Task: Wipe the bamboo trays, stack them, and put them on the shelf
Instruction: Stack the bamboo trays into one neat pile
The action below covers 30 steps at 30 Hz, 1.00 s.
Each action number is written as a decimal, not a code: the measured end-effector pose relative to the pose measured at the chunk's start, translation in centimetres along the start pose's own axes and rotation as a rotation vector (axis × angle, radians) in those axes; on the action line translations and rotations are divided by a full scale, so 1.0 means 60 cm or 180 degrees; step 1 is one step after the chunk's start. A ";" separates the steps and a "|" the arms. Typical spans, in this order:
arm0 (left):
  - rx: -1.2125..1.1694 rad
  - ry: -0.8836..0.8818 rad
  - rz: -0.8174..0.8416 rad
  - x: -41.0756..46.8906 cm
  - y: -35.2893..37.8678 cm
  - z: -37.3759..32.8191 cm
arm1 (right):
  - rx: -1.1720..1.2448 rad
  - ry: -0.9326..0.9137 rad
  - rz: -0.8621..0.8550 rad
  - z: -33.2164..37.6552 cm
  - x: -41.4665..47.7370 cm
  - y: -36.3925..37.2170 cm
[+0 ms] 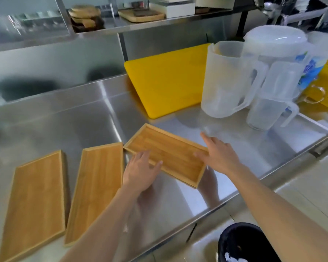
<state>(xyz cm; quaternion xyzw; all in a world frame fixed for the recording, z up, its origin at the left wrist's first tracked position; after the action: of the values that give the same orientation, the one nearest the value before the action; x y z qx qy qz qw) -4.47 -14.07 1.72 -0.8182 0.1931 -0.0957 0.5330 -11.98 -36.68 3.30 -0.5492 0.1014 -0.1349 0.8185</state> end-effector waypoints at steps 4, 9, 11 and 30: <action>-0.0231 -0.0216 0.0243 -0.006 0.021 0.020 | 0.0134 0.0231 0.0173 -0.003 0.017 0.030; -0.0701 -0.0520 0.0745 -0.023 0.054 0.014 | 0.0463 0.0483 0.0448 -0.012 0.029 0.057; -0.0984 -0.0519 0.0777 -0.026 0.061 0.003 | 0.0538 0.0562 0.0489 -0.011 0.031 0.066; -0.3409 -0.2633 0.0732 -0.014 0.066 -0.021 | 0.2535 0.1894 0.0588 0.019 -0.004 0.080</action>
<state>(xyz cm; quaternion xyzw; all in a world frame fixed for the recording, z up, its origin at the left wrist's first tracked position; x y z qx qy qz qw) -6.52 -16.20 -1.33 -0.9125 0.0801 0.3905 0.0917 -11.32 -33.88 -0.69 -0.1209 0.3191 -0.2408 0.9086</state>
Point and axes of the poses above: each hand's wrist, its own x-axis towards the middle knuckle, its own y-axis out of the palm, z = x × y, the point moved 3 cm from there along x, towards the middle knuckle, and after that the axes turned 6 degrees about x, right-handed, at the moved point
